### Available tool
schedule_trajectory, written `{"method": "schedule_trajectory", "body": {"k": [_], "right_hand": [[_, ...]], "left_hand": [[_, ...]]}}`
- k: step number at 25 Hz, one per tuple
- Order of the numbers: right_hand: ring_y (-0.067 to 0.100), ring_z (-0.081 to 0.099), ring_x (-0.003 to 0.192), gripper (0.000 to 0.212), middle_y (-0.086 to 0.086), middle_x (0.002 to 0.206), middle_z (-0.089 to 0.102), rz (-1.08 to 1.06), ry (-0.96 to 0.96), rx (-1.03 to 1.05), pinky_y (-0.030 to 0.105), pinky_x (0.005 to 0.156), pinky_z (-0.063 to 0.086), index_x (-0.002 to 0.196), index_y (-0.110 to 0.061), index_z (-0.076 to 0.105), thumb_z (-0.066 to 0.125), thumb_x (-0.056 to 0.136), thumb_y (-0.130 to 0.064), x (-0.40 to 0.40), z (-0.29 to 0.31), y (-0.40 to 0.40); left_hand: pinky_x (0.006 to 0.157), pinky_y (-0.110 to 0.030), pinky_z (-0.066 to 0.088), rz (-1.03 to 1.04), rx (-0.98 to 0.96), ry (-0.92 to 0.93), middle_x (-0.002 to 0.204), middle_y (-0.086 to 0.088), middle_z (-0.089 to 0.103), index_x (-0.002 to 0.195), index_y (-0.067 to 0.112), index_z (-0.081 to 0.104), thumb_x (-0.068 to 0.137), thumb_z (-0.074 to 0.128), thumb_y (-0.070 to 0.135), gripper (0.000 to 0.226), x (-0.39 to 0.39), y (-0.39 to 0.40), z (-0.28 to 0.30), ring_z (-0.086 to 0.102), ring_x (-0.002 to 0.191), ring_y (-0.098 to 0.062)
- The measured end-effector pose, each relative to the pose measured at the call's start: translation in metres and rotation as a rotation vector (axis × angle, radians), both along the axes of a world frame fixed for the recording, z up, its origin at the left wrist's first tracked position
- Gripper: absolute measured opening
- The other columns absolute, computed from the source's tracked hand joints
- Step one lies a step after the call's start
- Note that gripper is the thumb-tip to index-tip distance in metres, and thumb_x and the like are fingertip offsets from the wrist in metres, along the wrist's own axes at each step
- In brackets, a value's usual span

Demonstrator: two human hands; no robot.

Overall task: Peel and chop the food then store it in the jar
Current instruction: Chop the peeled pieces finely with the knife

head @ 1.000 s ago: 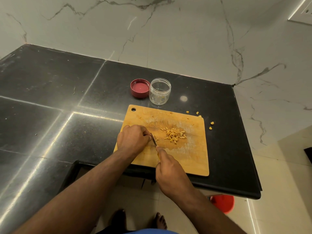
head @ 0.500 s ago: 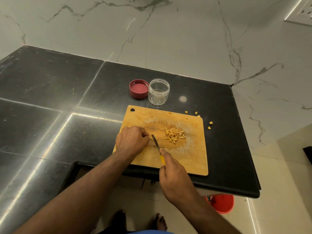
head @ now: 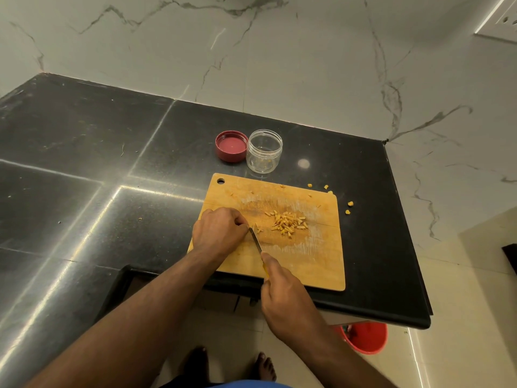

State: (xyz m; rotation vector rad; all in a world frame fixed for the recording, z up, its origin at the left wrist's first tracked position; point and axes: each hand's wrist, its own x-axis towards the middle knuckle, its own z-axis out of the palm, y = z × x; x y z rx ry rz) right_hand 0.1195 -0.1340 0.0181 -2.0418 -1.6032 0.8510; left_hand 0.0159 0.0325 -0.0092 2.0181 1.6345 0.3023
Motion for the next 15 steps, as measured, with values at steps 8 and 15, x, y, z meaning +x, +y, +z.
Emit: {"method": "schedule_trajectory", "body": {"k": [8, 15], "right_hand": [[0.003, 0.049, 0.116, 0.051, -0.009, 0.145, 0.046, -0.099, 0.064, 0.077, 0.01, 0.088, 0.037, 0.153, -0.029, 0.029, 0.039, 0.104, -0.021, 0.016, 0.005, -0.012], [0.004, 0.044, 0.125, 0.051, -0.005, 0.147, 0.045, 0.001, 0.05, 0.048, 0.017, 0.102, 0.037, 0.154, -0.026, 0.028, 0.037, 0.104, -0.021, 0.007, -0.004, 0.003]], "left_hand": [[0.088, -0.034, 0.055, -0.082, -0.018, -0.025, 0.111, 0.013, 0.072, 0.107, 0.033, 0.076, 0.093, 0.066, 0.028, 0.017, -0.009, 0.006, 0.015, 0.062, 0.106, -0.013], [0.076, -0.021, 0.045, -0.007, -0.088, -0.12, 0.114, 0.003, 0.071, 0.108, 0.023, 0.075, 0.095, 0.061, 0.011, 0.023, -0.033, 0.02, 0.024, 0.055, 0.091, -0.006]]}}
